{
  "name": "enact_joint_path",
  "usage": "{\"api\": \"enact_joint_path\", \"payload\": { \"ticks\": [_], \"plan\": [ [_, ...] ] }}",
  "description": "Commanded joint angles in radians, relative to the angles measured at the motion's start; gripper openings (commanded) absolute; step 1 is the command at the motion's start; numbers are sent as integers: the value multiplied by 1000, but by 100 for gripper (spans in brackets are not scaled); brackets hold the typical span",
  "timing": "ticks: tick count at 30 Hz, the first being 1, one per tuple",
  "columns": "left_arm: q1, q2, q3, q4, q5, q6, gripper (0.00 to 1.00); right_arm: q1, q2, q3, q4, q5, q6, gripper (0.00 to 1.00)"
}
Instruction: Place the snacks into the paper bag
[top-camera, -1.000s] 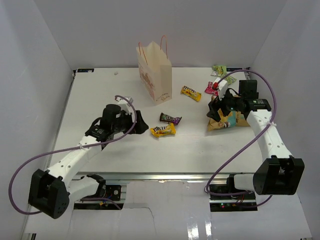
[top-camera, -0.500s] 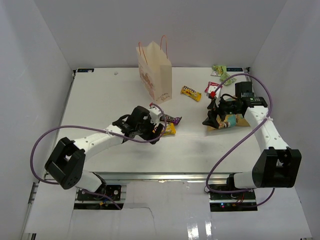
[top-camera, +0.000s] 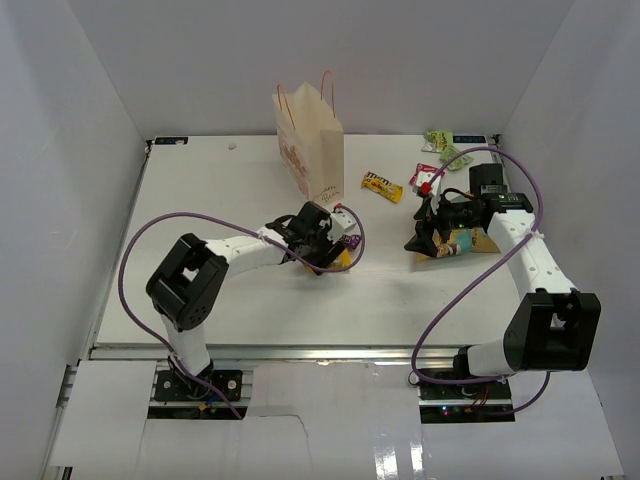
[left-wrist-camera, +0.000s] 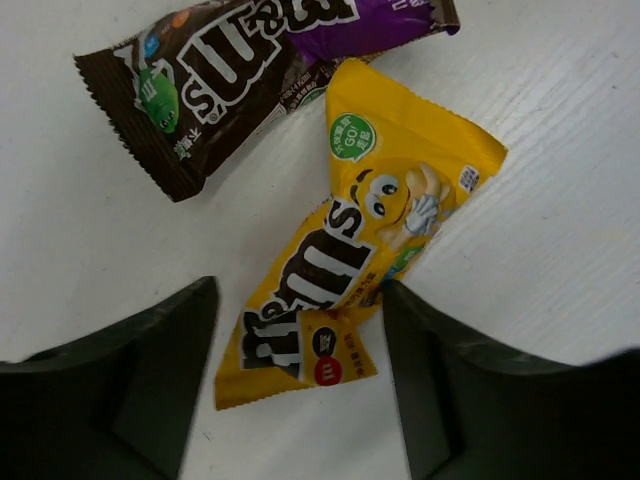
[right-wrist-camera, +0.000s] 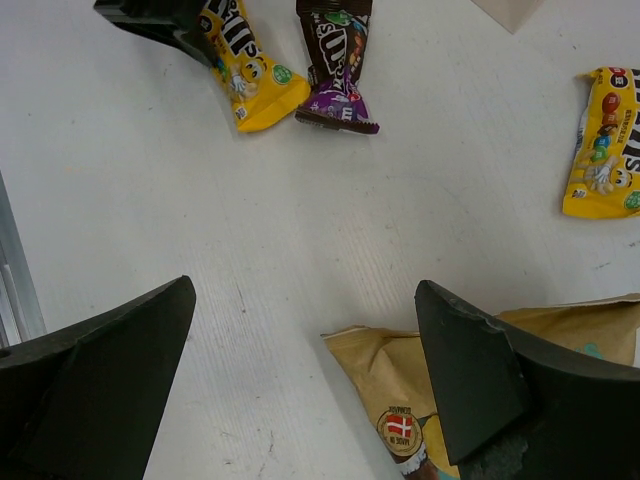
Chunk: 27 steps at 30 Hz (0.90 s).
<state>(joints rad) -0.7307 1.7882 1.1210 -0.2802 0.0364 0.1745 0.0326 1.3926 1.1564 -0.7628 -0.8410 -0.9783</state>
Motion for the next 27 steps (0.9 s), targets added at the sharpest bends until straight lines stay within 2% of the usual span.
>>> {"api": "enact_joint_path", "payload": {
  "ticks": [1, 3, 4, 9, 11, 15, 18, 22, 27],
  "plan": [
    [-3, 48, 57, -33, 5, 60, 69, -10, -20, -3, -4, -29, -10, 97],
    [-4, 63, 63, -56, 17, 48, 57, -14, -20, -1, -4, -30, -8, 97],
    [-3, 59, 59, -56, 17, 39, 47, -16, -20, -1, -4, -32, -7, 97],
    [-4, -47, 11, -27, 46, -4, 32, -20, -14, 9, -9, -46, 4, 97],
    [-3, -145, 2, -14, 60, -35, 26, -20, -10, 17, -10, -49, 6, 97],
    [26, -308, 34, 21, 86, -102, 23, -20, -6, 28, -9, -56, 12, 97],
    [124, -343, 153, 35, 167, -208, 20, -20, 0, 32, -3, -64, 21, 97],
    [249, -287, 351, 134, 293, -377, 16, -20, 0, 28, 11, -73, 36, 97],
    [330, -98, 588, 255, 281, -591, 13, -20, -10, 5, 40, -79, 66, 97]
  ]
}}
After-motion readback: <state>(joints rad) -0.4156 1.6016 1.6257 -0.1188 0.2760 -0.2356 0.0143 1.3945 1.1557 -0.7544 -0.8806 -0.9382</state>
